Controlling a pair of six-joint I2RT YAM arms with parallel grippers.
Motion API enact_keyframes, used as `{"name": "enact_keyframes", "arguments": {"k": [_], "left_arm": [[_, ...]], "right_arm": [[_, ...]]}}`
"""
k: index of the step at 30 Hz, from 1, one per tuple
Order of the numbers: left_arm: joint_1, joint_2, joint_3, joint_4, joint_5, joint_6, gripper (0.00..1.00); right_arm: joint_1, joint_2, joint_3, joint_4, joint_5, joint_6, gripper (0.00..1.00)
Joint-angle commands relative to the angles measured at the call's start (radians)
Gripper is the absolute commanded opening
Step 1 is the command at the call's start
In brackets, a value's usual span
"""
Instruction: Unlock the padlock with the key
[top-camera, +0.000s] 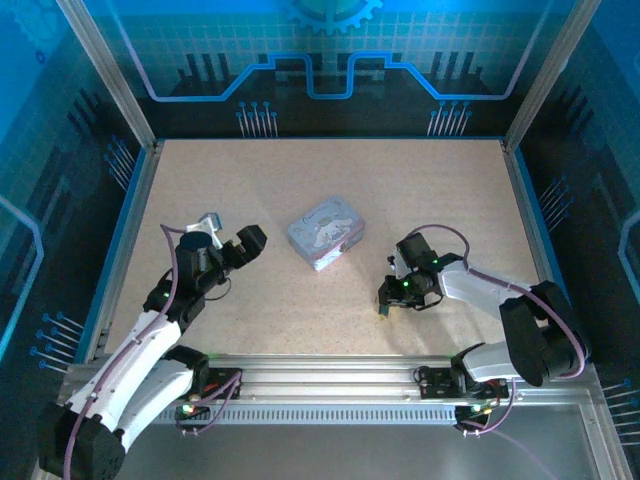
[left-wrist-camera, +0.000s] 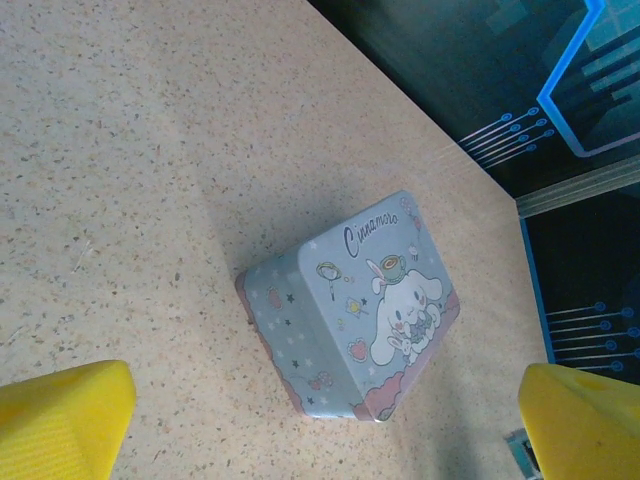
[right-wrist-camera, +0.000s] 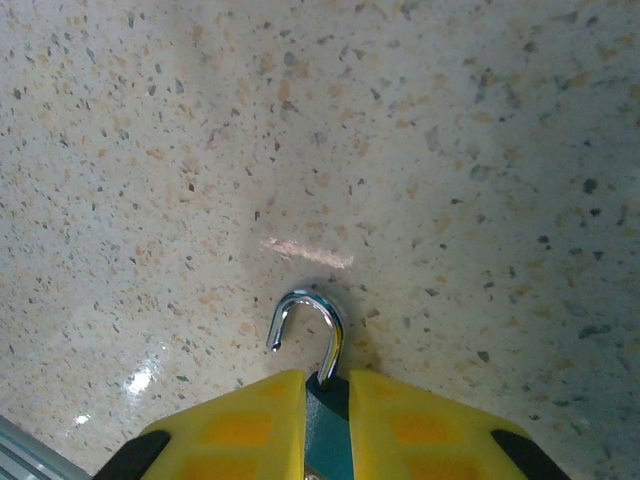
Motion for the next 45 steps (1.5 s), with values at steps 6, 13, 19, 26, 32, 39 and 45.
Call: {"name": "enact_keyframes", "arguments": {"k": [6, 13, 19, 26, 32, 39, 45], "left_arm": [[0.009, -0.006, 0.064, -0.062, 0.000, 0.054, 0.99], [0.009, -0.011, 0.099, -0.094, -0.007, 0.073, 0.99], [0.009, -0.018, 0.136, -0.131, -0.019, 0.097, 0.99], [0.009, -0.034, 0.182, -0.200, -0.076, 0.143, 0.99], [0.009, -0.040, 0.231, -0.288, -0.173, 0.199, 0.99], [0.009, -0.041, 0.245, -0.308, -0.261, 0.204, 0.99], [0.011, -0.040, 0.249, -0.323, -0.308, 0.218, 0.99]], "right_arm": [[0.012, -0.093, 0.074, -0.098, 0.064, -0.041, 0.22], [0.003, -0.179, 0.143, -0.179, 0.122, -0.093, 0.23], [-0.027, -0.254, 0.214, -0.215, 0.193, -0.163, 0.26], [-0.094, -0.339, 0.242, -0.204, 0.220, -0.227, 0.28], [-0.174, -0.434, 0.207, -0.152, 0.219, -0.246, 0.33], [-0.220, -0.504, 0.146, -0.069, 0.322, -0.246, 0.50], [-0.273, -0.554, 0.070, 0.041, 0.368, -0.303, 0.69]]}}
